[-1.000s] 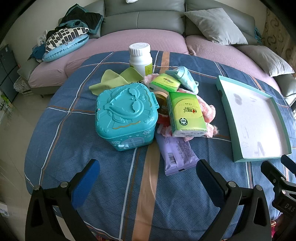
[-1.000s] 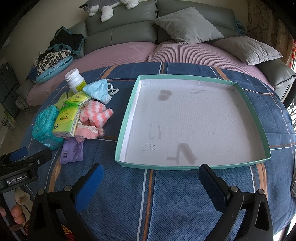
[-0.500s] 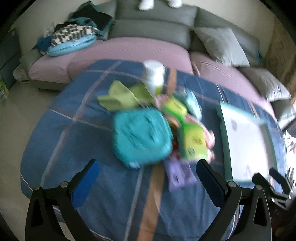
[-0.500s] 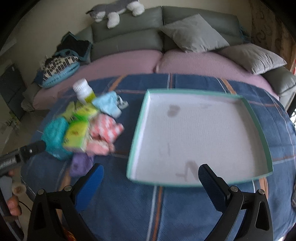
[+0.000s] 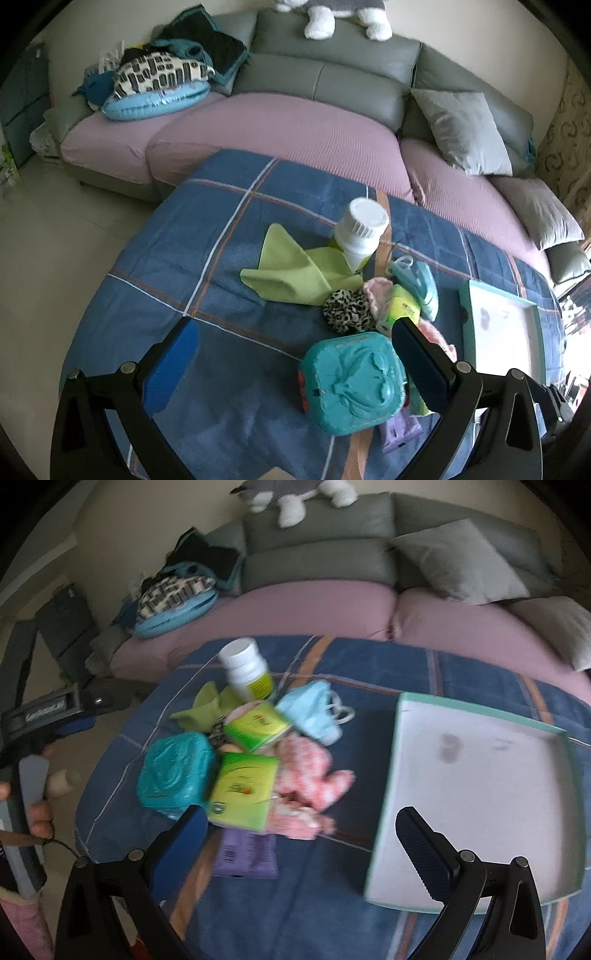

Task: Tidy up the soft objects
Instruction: 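Reach the left tool to the light-green cloth while the right tool reaches the green tissue pack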

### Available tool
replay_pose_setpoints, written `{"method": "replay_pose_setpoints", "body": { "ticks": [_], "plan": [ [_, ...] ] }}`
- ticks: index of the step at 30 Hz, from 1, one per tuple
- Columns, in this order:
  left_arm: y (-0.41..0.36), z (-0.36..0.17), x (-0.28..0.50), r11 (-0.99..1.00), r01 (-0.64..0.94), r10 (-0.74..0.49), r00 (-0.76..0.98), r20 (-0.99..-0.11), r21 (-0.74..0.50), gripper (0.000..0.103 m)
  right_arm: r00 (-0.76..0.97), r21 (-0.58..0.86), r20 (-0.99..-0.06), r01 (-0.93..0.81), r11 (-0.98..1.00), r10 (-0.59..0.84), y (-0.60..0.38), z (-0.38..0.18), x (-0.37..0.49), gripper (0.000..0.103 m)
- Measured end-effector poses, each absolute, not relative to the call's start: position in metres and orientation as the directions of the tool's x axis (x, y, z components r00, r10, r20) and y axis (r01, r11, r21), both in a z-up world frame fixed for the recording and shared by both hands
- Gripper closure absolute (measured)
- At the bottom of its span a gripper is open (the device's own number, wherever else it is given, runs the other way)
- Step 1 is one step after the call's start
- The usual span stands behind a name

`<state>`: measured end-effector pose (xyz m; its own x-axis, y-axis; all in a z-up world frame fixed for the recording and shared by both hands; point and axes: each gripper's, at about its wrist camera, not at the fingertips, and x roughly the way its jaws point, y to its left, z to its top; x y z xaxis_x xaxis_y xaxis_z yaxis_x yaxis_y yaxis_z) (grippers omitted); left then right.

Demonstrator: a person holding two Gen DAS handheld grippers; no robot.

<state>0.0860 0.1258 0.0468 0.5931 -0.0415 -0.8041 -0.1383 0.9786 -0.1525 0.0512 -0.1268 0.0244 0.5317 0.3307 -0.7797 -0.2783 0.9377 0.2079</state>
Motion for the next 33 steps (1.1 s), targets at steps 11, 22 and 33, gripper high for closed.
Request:
{"method": "replay_pose_setpoints", "body": {
  "ticks": [11, 22, 33],
  "plan": [
    [0.150, 0.013, 0.127, 0.983, -0.114, -0.066, 0.514, -0.855, -0.145, 0.000, 0.453, 0.184, -0.828, -0.338, 0.923, 0.331, -0.081, -0.001, 0.072, 0.006],
    [0.161, -0.030, 0.186, 0.964, -0.138, -0.157, 0.389, -0.908, -0.225, 0.000, 0.412, 0.183, -0.849, -0.356, 0.916, 0.329, -0.073, -0.015, 0.085, 0.024],
    [0.155, -0.069, 0.218, 0.946, -0.153, -0.232, 0.300, -0.925, -0.287, 0.034, 0.392, 0.208, -0.849, -0.367, 0.907, 0.353, -0.077, -0.022, 0.089, 0.052]
  ]
}}
